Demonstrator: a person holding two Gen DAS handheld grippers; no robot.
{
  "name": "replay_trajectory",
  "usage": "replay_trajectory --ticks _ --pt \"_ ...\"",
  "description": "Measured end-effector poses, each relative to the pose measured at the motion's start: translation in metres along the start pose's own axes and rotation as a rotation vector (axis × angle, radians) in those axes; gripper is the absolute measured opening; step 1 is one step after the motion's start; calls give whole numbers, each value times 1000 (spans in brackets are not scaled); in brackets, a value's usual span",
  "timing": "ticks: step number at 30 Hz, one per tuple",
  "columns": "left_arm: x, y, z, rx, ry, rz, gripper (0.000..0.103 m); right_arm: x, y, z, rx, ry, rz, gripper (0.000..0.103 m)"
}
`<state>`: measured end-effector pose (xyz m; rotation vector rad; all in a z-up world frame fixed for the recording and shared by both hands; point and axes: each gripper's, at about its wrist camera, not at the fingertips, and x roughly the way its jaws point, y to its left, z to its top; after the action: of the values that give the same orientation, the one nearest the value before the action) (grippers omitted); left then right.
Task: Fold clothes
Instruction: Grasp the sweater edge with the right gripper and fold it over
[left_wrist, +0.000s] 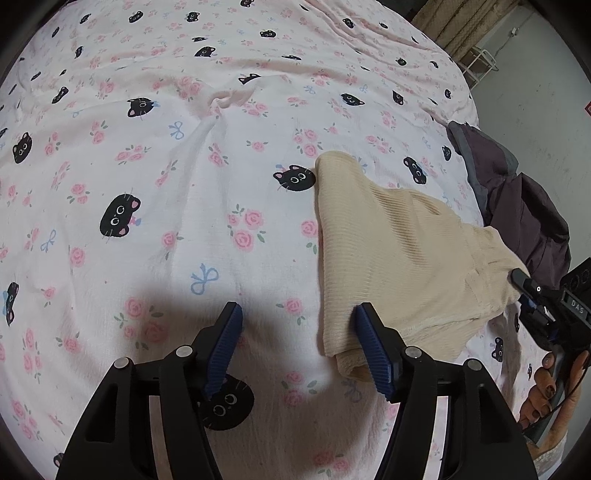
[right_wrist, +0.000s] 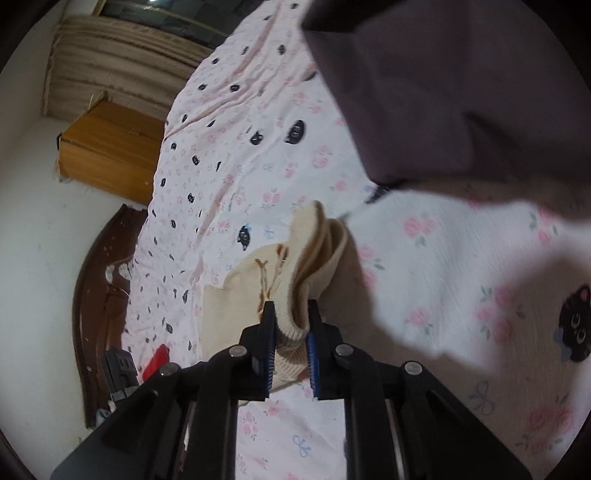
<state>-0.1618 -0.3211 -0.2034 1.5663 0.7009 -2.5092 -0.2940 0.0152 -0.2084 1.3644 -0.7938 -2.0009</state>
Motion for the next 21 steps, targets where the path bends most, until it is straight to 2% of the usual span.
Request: replay_trajectory --ticks 7,15,21 --pt "-1 2 0 -10 3 -11 59 0 44 2 -168 22 -38 15" --pt "-1 4 2 -22 11 -22 59 45 114 -10 -364 129 -57 15" --pt "-1 7 2 -36 22 -33 59 75 148 -32 -449 202 -36 15"
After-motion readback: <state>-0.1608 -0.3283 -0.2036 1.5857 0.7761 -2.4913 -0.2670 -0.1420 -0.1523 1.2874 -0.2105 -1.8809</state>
